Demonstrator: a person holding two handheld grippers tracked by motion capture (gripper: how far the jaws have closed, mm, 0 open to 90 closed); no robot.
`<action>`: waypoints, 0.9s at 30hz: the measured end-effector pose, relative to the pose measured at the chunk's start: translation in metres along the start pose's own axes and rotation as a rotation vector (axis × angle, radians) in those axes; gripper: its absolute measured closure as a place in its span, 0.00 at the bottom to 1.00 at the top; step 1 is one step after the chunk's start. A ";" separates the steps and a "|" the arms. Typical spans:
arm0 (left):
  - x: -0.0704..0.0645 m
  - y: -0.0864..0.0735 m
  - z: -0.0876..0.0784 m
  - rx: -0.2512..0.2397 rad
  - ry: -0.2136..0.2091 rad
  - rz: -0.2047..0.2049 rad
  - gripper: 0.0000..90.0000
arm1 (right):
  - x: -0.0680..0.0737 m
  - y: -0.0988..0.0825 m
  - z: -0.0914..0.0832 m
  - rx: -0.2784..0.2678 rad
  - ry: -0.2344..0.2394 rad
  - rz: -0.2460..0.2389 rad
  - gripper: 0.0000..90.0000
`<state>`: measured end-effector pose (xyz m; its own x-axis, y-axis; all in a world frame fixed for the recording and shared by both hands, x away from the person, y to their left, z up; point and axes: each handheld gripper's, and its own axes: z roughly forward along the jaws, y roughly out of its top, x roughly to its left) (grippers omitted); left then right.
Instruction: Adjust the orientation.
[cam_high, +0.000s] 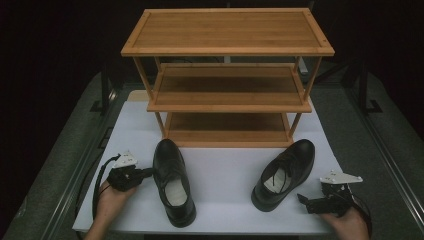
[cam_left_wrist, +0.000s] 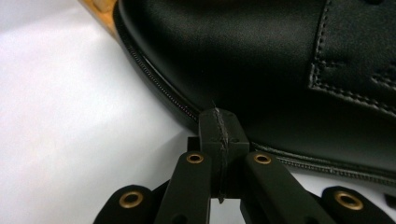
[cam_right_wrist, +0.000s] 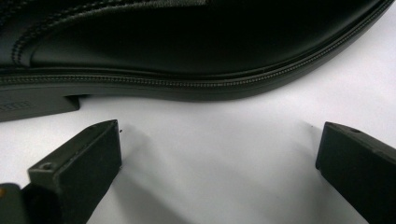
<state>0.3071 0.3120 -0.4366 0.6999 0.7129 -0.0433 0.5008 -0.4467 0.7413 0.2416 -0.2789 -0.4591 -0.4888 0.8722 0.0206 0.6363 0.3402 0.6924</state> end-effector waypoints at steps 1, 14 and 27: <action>0.000 0.001 0.002 -0.003 -0.004 0.000 1.00 | 0.000 0.000 0.000 0.000 0.000 0.000 0.00; -0.005 0.026 0.032 -0.010 -0.043 0.039 1.00 | 0.000 0.000 0.000 -0.002 0.000 -0.001 0.00; -0.024 0.011 0.016 -0.005 -0.114 0.022 1.00 | 0.000 0.000 0.000 0.000 0.000 0.000 0.00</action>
<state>0.3040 0.2817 -0.4377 0.7640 0.6369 -0.1030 0.4826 -0.4582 0.7464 0.2413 -0.2790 -0.4591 -0.4887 0.8722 0.0201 0.6362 0.3406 0.6923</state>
